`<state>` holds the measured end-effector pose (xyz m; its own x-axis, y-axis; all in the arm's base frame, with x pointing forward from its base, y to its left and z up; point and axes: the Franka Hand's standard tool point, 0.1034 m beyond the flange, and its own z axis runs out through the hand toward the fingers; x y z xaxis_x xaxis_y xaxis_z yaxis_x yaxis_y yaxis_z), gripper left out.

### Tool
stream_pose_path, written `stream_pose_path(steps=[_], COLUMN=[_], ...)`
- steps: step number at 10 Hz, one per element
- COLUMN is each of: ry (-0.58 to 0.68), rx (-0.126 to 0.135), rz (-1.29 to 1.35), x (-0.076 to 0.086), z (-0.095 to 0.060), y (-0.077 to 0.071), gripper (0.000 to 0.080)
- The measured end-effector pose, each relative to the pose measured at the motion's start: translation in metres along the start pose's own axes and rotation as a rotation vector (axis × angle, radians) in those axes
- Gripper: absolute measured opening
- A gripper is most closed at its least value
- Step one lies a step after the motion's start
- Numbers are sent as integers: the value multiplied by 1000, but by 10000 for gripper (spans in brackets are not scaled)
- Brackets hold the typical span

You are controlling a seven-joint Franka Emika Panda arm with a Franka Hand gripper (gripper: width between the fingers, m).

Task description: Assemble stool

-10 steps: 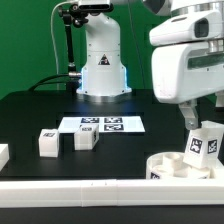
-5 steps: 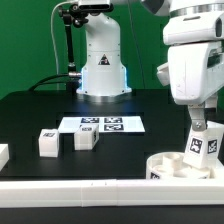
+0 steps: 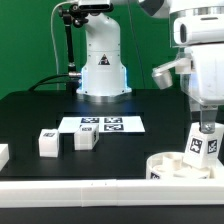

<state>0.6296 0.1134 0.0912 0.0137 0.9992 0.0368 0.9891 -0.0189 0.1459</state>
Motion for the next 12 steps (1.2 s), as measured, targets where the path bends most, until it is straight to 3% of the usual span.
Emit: stream_pose_path(steps=[7,8,9,10,12], ry=[-61,-61,-61,-62,-61], rx=[-2,0,0,0,0], rz=[-436,-436,-432,-431,-412], x=[-1,-2,-2,-3,-3], z=[6,7,7,7,7], y=[0,-1,-1,-1,-1], gripper=[649,519,519,381,337])
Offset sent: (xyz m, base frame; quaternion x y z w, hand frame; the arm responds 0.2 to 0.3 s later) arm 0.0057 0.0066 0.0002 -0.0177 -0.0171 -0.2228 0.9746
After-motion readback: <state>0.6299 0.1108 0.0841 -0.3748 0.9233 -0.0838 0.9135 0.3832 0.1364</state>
